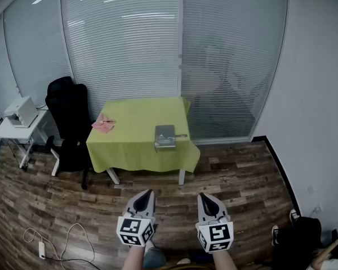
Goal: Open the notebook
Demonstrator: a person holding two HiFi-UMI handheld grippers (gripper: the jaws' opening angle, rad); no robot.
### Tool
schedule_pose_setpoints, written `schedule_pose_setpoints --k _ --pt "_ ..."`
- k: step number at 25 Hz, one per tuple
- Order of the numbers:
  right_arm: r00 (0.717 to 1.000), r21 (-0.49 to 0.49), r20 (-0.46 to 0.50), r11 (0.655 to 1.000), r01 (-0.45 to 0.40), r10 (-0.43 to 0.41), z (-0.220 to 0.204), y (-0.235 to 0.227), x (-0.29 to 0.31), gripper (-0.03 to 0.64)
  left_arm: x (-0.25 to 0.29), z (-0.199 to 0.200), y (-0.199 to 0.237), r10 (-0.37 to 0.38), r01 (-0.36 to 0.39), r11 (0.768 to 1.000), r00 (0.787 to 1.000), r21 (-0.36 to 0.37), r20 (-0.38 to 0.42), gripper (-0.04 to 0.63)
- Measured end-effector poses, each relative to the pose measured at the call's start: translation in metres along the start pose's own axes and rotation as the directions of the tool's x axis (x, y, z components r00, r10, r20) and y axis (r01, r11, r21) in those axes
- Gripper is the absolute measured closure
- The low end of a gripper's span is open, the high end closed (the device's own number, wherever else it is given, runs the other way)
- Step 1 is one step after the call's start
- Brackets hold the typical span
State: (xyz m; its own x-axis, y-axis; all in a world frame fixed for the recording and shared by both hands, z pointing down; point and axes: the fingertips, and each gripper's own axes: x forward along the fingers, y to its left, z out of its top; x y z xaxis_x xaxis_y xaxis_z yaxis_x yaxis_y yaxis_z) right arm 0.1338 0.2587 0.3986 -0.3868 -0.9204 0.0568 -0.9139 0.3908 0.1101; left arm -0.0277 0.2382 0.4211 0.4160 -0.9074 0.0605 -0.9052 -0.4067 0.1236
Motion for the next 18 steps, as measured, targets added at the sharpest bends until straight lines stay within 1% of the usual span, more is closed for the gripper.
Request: schedule_pose_setpoints --k 8,12,14,18 --pt "1.000 0.002 -0.025 1.000 -0.003 0.003 -0.007 0.002 -0.008 0.604 -0.010 0.005 0.002 0.027 -0.027 1.000 1.000 -0.002 0.002 0.572" --pt "1.000 0.002 -0.017 1.000 0.001 -0.001 -0.007 0.002 -0.015 0.604 -0.013 0.000 0.000 0.040 -0.039 0.999 0.999 0.006 -0.010 0.572" --pt "1.000 0.019 -0.018 1.000 0.000 0.001 -0.009 0.003 -0.017 0.604 -0.014 -0.001 -0.001 0.041 -0.041 0.999 0.999 0.012 -0.017 0.572" --pt "0.999 0.022 -0.038 1.000 -0.015 0.016 -0.016 0.002 -0.018 0.598 -0.014 -0.003 -0.003 0.050 -0.049 0.998 0.998 0.024 -0.028 0.572"
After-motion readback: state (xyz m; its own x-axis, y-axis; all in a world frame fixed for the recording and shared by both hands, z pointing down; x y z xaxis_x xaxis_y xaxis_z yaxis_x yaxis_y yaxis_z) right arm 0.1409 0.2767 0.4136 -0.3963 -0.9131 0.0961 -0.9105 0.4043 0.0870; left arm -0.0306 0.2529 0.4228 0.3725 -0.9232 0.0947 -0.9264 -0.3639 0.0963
